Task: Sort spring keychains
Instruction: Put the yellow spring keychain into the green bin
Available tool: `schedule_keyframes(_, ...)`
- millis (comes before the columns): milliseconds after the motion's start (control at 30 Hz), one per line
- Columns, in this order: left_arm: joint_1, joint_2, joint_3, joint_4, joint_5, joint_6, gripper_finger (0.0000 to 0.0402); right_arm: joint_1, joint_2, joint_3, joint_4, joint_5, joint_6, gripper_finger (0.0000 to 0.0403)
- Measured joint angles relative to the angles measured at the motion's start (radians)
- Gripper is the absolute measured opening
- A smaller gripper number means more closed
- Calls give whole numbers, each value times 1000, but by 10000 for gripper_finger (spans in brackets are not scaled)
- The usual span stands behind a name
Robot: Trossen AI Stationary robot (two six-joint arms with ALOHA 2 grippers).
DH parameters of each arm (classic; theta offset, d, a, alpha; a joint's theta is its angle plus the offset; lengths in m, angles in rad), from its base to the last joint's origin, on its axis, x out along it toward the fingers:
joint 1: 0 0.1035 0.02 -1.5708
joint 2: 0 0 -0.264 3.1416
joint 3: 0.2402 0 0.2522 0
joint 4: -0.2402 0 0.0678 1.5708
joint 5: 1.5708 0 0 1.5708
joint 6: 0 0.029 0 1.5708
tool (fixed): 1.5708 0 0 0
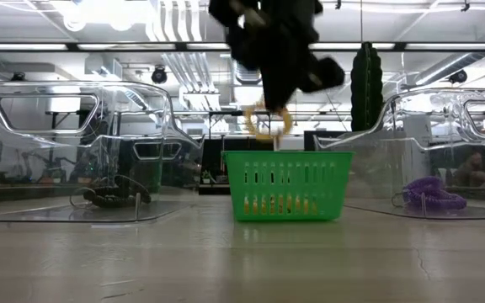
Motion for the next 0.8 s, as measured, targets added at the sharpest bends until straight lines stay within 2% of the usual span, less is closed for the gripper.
schedule_keyframes(200,-1,0,0,-1,0,-34,122,-6,0,-177,136,-18,47,11)
schedule_keyframes(367,-1,0,0,-2,0,-44,122,-5,0,-206,188,-28,51,57)
schedule_keyframes(600,0,1,0,-2,0,-37,122,-4,-23,-113,191,-39,-13,150)
schedule_keyframes(800,0,1,0,-13,0,-28,122,-4,-75,12,144,-3,-47,176)
